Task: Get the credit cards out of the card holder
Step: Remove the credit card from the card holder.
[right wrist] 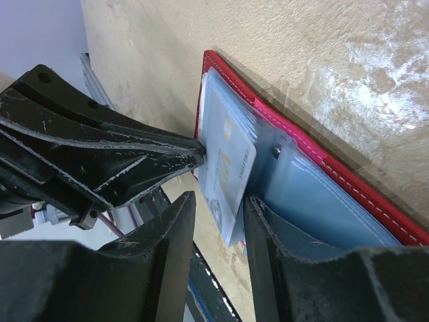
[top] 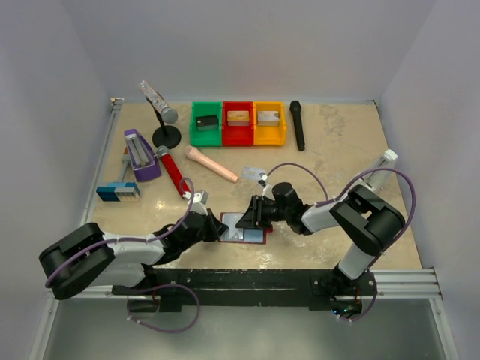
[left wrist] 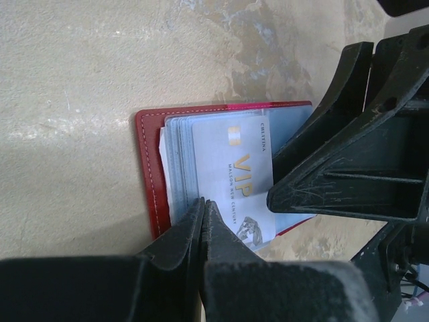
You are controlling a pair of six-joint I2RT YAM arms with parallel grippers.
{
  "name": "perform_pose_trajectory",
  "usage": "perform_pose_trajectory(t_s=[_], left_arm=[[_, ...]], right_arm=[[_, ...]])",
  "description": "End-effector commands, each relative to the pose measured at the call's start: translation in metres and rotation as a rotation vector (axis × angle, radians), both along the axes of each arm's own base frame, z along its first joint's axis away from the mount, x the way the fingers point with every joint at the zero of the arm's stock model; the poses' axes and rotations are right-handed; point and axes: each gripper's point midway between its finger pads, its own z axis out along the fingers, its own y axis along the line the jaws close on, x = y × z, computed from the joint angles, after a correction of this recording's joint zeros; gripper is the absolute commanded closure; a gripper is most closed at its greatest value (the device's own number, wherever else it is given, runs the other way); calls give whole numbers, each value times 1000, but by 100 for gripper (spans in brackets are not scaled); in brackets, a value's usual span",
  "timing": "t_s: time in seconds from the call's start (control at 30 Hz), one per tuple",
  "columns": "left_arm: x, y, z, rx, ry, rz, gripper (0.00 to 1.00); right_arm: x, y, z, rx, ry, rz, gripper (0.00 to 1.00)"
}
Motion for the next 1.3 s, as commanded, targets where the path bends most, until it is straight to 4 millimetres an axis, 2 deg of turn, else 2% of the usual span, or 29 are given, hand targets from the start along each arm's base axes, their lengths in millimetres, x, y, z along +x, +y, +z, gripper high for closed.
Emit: perform_pose_trajectory(t_s=[0.0,0.4,1.13,1.27], left_arm=[[-15,3,-20,37,68,-43,100],[-19,-5,-22,13,83,-77,100],[-19,10,-30,50,99,-18,98],[-19,10,-29,49,100,-19,93]], right_arm=[[-3,21,34,137,-63,75,60],[-3,23,34,145,-54,79,61],[-5,7,41,157,-75,43,72],[-5,4,41,153,-76,38,75]])
